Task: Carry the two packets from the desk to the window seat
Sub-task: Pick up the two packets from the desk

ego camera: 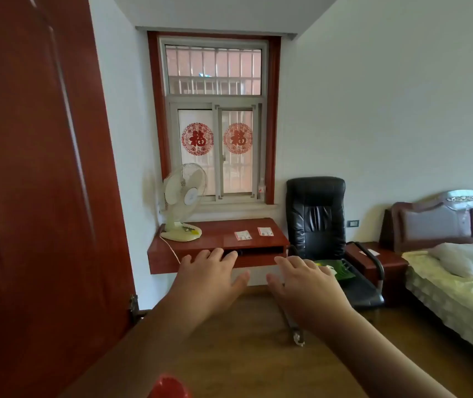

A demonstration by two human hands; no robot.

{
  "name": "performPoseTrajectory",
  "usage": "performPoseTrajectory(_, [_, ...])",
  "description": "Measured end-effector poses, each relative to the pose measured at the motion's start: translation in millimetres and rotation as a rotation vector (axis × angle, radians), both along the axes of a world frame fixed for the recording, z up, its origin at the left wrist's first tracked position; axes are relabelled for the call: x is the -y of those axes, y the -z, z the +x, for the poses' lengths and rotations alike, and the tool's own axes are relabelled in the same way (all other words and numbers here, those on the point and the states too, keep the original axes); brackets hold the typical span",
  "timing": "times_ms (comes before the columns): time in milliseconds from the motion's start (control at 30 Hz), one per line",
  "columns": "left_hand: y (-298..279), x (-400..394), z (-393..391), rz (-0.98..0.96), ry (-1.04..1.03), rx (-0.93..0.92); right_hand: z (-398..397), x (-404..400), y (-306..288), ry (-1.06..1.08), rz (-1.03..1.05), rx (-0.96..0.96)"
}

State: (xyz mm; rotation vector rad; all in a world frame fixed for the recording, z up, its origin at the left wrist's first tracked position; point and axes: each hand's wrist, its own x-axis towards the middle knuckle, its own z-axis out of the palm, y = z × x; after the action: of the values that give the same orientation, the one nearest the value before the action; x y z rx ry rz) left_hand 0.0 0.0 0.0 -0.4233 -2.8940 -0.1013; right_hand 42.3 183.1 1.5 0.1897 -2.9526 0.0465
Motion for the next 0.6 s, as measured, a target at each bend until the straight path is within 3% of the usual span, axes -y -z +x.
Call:
performPoseTrajectory(267, [24.8,-40.2,-38.7,0.012,0.081,-0.009,-36.9,-42.4,25.8,0.110,-0.133,-0.041])
performPoseTrajectory(600, [35.7,-124.9,-120.9,-0.061,0.092,0.090,-121.7,-138.7,48.7,0.136,-0.013,-0.091])
